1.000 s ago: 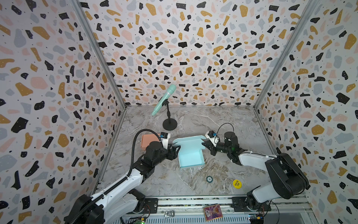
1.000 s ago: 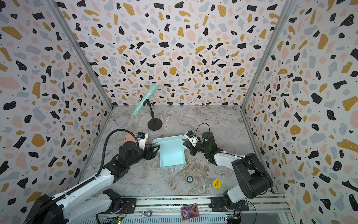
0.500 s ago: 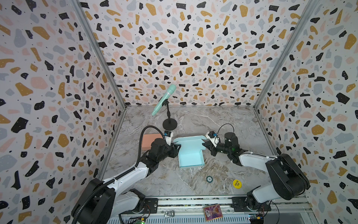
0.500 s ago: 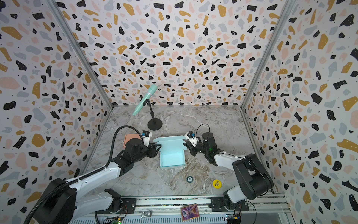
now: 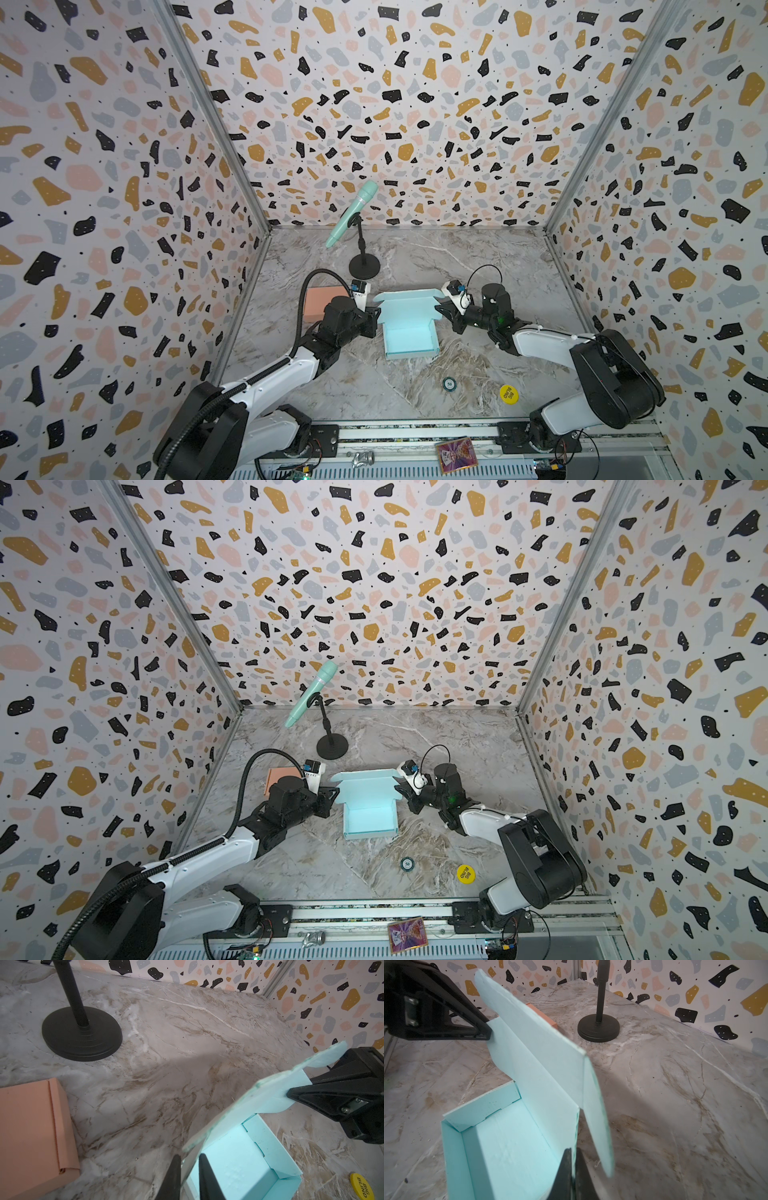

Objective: Assemble paper box
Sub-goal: Fold the lid at the center of the table.

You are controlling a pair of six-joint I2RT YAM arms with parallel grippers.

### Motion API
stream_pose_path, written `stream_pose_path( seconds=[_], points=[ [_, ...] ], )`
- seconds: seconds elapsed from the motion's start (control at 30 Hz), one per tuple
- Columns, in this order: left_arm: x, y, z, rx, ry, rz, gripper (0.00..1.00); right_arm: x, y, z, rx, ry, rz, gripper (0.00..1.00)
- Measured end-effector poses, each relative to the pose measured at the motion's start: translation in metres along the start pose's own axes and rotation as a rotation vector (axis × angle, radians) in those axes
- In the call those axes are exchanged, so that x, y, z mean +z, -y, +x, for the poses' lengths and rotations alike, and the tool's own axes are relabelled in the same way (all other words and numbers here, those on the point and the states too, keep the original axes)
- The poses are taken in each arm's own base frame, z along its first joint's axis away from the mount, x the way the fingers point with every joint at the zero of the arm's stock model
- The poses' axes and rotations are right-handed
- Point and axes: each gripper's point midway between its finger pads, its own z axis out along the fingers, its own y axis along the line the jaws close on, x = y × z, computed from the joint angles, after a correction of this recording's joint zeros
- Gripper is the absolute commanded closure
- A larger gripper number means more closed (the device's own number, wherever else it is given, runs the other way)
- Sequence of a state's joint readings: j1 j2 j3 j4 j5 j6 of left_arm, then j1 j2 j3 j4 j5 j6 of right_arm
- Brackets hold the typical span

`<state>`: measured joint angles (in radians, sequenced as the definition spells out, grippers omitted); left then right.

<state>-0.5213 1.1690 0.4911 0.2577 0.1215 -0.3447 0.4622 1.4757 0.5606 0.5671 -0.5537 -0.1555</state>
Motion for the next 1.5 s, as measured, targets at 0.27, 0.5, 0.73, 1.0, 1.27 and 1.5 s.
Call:
stream_pose_path(
  seconds=[0.27, 0.5, 0.73, 1.0, 1.27, 1.5],
  points=[
    [-0.002, 0.003, 0.001, 0.020, -0.004, 0.001, 0.95, 0.006, -0.009, 0.000, -0.017, -0.035, 0.006, 0.85],
    [-0.001, 0.010, 0.001, 0.041, -0.007, -0.008, 0.95, 0.013, -0.013, -0.007, -0.015, -0.064, 0.032, 0.85],
    [-0.002, 0.004, 0.001, 0.044, -0.005, -0.050, 0.96, 0.020, -0.011, -0.017, 0.026, -0.101, 0.086, 0.79],
    [-0.002, 0.006, 0.000, 0.053, -0.007, -0.052, 0.97, 0.020, -0.005, -0.011, 0.043, -0.143, 0.136, 0.72],
    [-0.001, 0.007, 0.002, 0.072, -0.018, -0.053, 0.97, 0.016, 0.002, -0.007, 0.066, -0.156, 0.161, 0.72],
    [-0.001, 0.007, 0.002, 0.078, -0.019, -0.053, 0.97, 0.008, 0.006, -0.011, 0.081, -0.133, 0.160, 0.80]
  ],
)
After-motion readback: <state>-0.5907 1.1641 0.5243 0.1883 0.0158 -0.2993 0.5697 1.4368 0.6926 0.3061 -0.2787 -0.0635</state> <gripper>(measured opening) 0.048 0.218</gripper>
